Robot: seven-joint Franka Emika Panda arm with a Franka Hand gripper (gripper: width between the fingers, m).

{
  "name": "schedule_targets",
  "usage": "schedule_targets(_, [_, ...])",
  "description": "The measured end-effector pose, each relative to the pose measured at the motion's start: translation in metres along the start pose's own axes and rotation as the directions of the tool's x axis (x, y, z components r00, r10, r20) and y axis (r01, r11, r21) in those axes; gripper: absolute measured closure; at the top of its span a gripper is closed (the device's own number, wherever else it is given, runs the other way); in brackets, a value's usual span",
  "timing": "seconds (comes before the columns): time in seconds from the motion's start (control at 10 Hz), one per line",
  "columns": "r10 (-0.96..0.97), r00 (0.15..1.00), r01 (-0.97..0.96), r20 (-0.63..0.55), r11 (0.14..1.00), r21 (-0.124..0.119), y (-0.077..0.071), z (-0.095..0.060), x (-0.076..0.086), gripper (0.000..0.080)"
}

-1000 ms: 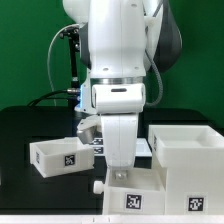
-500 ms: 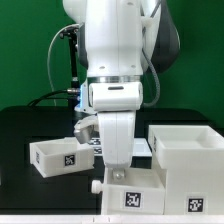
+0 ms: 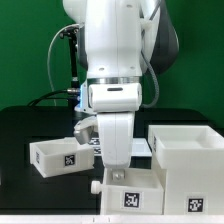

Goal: Assemble drawer

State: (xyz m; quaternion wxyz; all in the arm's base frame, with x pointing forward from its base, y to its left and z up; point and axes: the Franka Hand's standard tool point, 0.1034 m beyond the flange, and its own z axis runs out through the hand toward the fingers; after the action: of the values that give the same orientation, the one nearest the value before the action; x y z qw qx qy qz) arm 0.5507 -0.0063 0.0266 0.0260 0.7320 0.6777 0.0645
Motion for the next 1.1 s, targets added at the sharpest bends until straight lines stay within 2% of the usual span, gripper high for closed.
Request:
schedule_targets(0.1, [-0.002, 1.0, 0.002, 0.011, 0.998, 0.068, -0.0031, 0.0002, -0.0019, 0.0761])
schedule_targets(0.2, [-0.004, 1.0, 0.0, 0.024, 0.989, 0.148, -0.0025, -0.0022, -0.0042, 0.0761])
schedule_targets(0.3, [-0.006, 1.0, 0.001, 0.029, 0.983, 0.185, -0.0008, -0.0034, -0.0043, 0.0761])
schedule_targets(0.4, [-0.009, 0.999, 0.0, 0.036, 0.971, 0.238, -0.0008, -0.0069, -0.0045, 0.0761])
schedule_targets(0.5, [-0.011, 0.999, 0.002, 0.036, 0.968, 0.252, 0.0014, -0.0087, -0.0031, 0.0761])
schedule_targets(1.1, [0.014, 1.0, -0.018, 0.023, 0.979, 0.201, 0.0017, -0.0044, 0.002, 0.0761])
